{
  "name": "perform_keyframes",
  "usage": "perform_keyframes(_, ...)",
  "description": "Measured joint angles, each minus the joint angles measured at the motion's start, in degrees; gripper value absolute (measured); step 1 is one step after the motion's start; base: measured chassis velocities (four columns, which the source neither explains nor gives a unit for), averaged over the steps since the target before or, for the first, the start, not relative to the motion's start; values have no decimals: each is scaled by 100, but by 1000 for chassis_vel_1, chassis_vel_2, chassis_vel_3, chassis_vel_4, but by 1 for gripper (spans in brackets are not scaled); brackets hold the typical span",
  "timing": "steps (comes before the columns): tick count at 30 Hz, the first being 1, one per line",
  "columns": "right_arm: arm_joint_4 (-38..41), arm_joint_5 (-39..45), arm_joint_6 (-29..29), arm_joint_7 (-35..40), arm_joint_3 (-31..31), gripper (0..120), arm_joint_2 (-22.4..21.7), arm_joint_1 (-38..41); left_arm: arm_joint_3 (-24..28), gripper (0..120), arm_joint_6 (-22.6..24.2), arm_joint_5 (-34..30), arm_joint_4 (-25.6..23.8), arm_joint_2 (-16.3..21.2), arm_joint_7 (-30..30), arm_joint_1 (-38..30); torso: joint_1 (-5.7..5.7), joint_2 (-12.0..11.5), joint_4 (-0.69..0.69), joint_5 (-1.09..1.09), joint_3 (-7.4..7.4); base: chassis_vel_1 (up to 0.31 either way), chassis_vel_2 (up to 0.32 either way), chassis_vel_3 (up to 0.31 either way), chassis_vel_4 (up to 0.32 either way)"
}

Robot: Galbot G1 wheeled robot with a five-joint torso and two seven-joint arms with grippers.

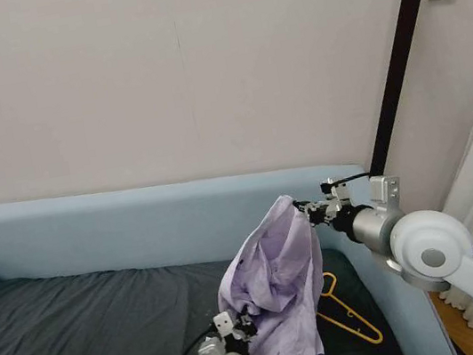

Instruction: Pick up the clothes from the sofa and hang them on the clothes hanger.

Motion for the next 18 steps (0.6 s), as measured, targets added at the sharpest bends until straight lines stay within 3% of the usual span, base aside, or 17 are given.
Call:
perform_keyframes(3,-139,-139,25,-29,-5,0,172,-6,-381,0,214,471,-459,853,390,99,0,0,1,-1,0,0,0,0,0)
perform_keyframes(4,-174,-163,35,-32,-5,0,222,7,-523,0,284,475,-582,1161,484,73,0,0,2,1,0,0,0,0,0)
perform_keyframes(5,-174,-163,35,-32,-5,0,222,7,-523,0,284,475,-582,1161,484,73,0,0,2,1,0,0,0,0,0)
perform_keyframes(9,-276,-329,69,-103,-10,0,431,168,-851,0,412,200,-956,2394,854,-352,0,-1,-1,-1,0,0,0,0,0)
perform_keyframes(10,-276,-329,69,-103,-10,0,431,168,-851,0,412,200,-956,2394,854,-352,0,-1,-1,-1,0,0,0,0,0)
perform_keyframes(15,-511,-497,121,-130,-16,0,693,520,-1206,0,908,-1014,-1264,3851,1588,-1016,0,-1,1,1,0,0,0,0,0)
perform_keyframes(16,-511,-497,121,-130,-16,0,693,520,-1206,0,908,-1014,-1264,3851,1588,-1016,0,-1,1,1,0,0,0,0,0)
perform_keyframes(18,-695,-534,141,-140,31,0,775,697,-1219,0,1150,-1700,-1254,4264,1850,-1374,0,-1,0,3,1,0,0,0,0)
